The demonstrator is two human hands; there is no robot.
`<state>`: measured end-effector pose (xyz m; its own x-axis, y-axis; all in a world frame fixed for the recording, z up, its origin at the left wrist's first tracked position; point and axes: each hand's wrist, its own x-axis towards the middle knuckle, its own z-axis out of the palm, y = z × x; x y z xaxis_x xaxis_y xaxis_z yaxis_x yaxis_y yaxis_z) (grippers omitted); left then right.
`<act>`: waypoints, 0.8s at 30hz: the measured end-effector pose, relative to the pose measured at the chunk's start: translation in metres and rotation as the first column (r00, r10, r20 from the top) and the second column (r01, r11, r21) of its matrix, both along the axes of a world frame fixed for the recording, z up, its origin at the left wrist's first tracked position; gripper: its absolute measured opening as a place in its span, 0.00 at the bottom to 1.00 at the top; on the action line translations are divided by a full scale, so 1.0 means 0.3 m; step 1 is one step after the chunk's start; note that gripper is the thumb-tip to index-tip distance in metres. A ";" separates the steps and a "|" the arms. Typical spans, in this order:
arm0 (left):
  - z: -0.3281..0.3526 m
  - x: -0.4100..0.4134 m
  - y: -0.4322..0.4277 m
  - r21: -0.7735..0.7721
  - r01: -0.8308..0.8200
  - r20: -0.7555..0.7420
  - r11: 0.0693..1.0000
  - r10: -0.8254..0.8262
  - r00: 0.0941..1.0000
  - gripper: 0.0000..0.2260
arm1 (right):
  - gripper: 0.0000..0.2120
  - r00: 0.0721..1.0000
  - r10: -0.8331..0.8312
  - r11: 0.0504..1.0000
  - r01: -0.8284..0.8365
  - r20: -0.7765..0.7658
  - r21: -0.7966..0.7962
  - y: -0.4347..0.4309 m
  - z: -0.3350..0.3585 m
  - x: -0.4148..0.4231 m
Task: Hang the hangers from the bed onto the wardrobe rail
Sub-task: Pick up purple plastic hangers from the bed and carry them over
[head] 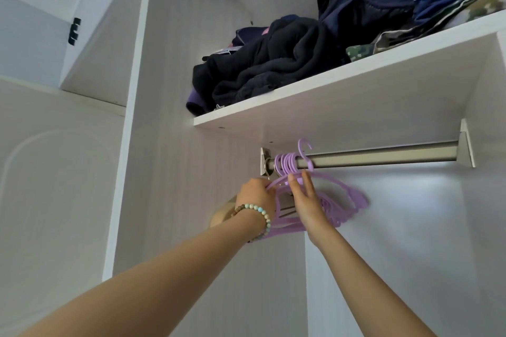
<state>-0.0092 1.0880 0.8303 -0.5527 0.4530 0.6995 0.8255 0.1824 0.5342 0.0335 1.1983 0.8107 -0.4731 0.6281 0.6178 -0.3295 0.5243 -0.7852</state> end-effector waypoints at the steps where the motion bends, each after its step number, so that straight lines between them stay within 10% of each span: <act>1: -0.006 -0.010 0.009 -0.015 -0.013 -0.001 1.000 0.013 1.000 0.12 | 0.30 1.000 0.003 1.000 -0.003 0.023 -0.001 0.006 -0.006 -0.006; 11: -0.080 -0.051 -0.025 -0.210 -0.008 -0.075 0.978 -0.008 0.997 0.15 | 0.28 0.997 0.045 0.998 -0.042 0.066 -0.044 0.017 -0.087 -0.010; 18: -0.066 -0.063 -0.228 0.013 0.124 0.131 0.992 -0.124 0.984 0.19 | 0.25 0.998 0.045 0.999 -0.045 -0.050 0.005 -0.107 -0.061 0.001; 24: -0.029 -0.087 -0.527 0.097 0.017 -0.035 0.995 -0.013 0.999 0.21 | 0.24 0.985 0.119 0.988 -0.105 -0.124 0.117 -0.379 0.013 0.001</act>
